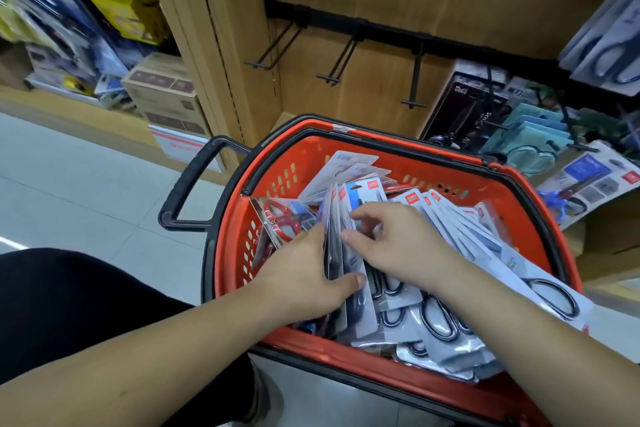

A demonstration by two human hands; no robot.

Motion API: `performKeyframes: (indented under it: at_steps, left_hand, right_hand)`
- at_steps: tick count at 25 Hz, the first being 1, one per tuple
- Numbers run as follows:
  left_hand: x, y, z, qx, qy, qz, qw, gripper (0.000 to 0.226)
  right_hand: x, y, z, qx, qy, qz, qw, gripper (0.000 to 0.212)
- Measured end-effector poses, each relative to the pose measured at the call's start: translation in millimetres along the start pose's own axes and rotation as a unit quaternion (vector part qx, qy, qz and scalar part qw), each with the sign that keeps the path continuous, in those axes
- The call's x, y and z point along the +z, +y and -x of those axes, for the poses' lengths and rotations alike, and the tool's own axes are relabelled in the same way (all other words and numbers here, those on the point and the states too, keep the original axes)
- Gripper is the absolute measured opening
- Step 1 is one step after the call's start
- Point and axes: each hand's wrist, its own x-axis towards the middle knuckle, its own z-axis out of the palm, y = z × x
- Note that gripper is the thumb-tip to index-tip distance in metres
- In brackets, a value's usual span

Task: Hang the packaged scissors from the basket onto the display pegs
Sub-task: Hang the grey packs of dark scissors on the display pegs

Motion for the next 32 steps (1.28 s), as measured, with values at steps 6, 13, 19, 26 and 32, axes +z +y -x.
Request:
performKeyframes:
  at_steps: [6,13,19,26,32]
  left_hand:
    - [6,-5,16,-0.070,-0.042,0.220,0.972,0.063]
    - [-5,-8,19,-0.054,-0.001,0.349,0.935,0.023]
    - [0,-3,24,0.021,0.037,0.262,0.964,0.042]
    - [-6,11,10,-0.033,-0.004,0.432,0.901,0.042]
    - [-19,6,-1,-0.014,-0.010,0.455,0.890,0.046]
  right_hand:
    - [16,-19,2,0.029,-0.058,0.054,0.996,0.082]
    - [23,-5,2,0.091,0.004,-0.161,0.983,0.085]
    - [-9,1,27,0.096,0.089,-0.258,0.957,0.075]
    - [-64,-10,34,0.068,0.137,-0.309,0.939,0.058]
    - [-64,-10,28,0.090,0.129,-0.337,0.928,0.050]
